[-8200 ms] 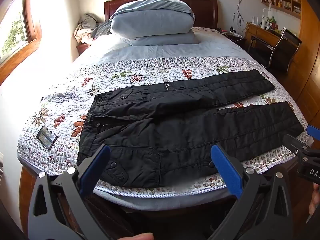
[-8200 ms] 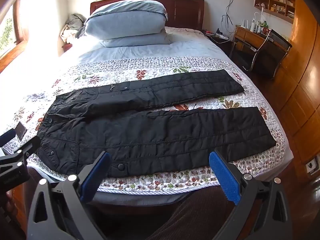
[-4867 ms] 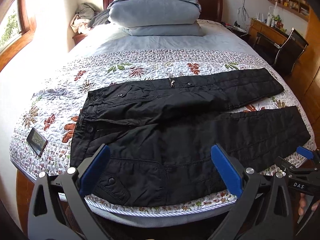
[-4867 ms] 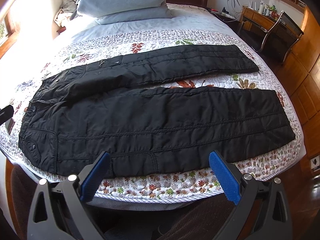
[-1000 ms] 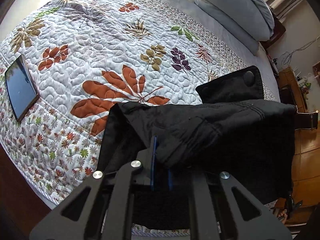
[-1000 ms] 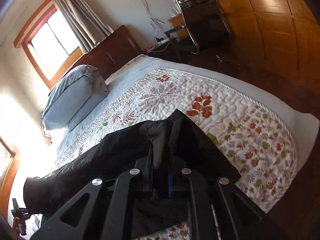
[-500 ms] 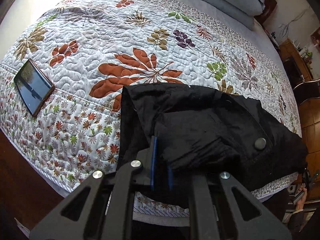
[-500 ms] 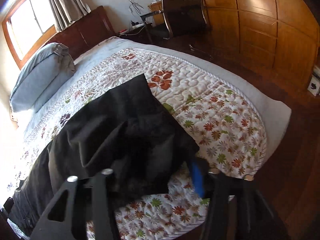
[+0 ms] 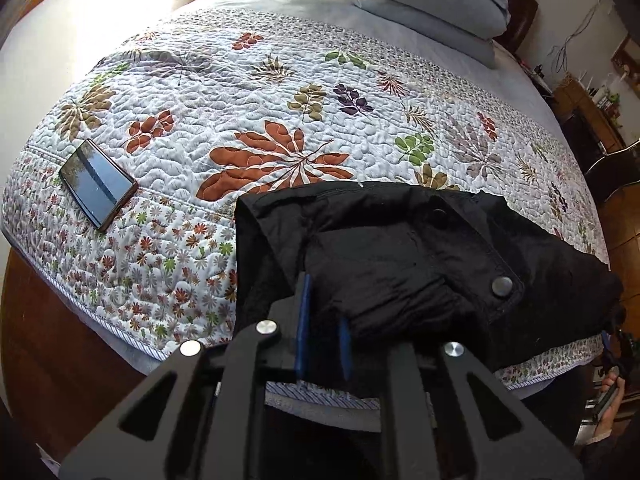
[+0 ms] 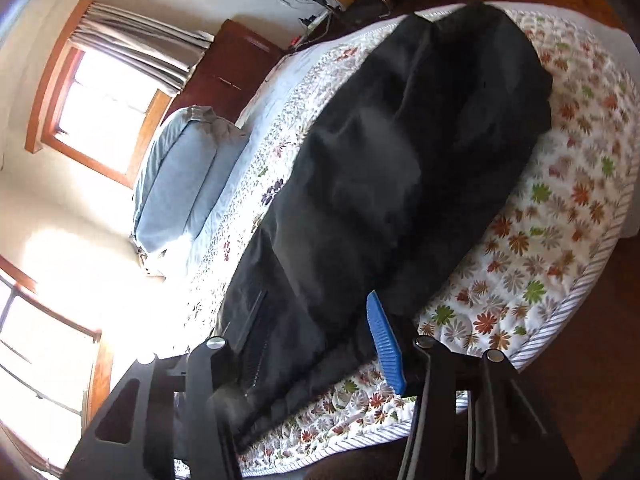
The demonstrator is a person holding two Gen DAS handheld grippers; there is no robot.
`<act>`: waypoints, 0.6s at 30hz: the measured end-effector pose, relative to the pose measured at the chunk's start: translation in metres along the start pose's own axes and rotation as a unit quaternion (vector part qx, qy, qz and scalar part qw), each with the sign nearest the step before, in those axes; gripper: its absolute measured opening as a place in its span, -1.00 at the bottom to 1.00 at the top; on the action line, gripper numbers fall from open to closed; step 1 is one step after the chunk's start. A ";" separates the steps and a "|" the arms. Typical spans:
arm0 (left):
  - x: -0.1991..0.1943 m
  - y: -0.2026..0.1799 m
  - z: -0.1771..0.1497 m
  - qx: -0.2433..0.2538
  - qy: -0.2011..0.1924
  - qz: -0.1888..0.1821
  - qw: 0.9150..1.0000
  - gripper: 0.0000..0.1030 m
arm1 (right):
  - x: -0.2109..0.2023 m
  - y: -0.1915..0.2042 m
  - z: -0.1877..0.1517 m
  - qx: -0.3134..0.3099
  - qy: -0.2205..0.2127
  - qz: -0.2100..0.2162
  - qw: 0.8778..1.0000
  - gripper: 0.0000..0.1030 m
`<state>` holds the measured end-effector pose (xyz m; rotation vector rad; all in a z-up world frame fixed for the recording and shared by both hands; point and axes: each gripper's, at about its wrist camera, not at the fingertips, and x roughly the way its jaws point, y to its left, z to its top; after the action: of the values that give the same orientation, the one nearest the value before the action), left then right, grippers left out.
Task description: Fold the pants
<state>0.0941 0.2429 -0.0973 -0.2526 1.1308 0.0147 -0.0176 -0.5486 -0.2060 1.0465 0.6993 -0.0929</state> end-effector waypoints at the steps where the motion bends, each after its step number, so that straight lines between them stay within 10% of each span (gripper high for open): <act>1: 0.001 0.003 0.004 -0.005 0.006 -0.003 1.000 -0.76 | 0.004 -0.006 0.001 0.019 -0.003 -0.003 1.000 -0.09; 7: 0.005 0.009 0.035 -0.001 0.028 -0.011 1.000 -0.64 | 0.021 -0.030 0.016 0.073 -0.019 0.024 0.997 -0.12; 9: -0.006 0.017 0.043 -0.010 0.007 0.037 0.999 0.81 | 0.027 -0.030 0.020 0.070 -0.022 0.028 0.997 -0.28; 13: -0.033 0.057 0.053 -0.096 -0.027 0.017 0.995 0.83 | 0.032 -0.016 0.023 0.036 -0.025 0.020 0.999 -0.88; 18: -0.040 0.067 0.049 -0.170 -0.033 -0.035 0.984 0.84 | 0.008 0.043 0.019 -0.107 -0.066 0.023 0.992 -0.90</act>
<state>0.1115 0.3230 -0.0548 -0.5917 1.0487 0.1531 0.0144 -0.5399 -0.1725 0.8420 0.5512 -0.0446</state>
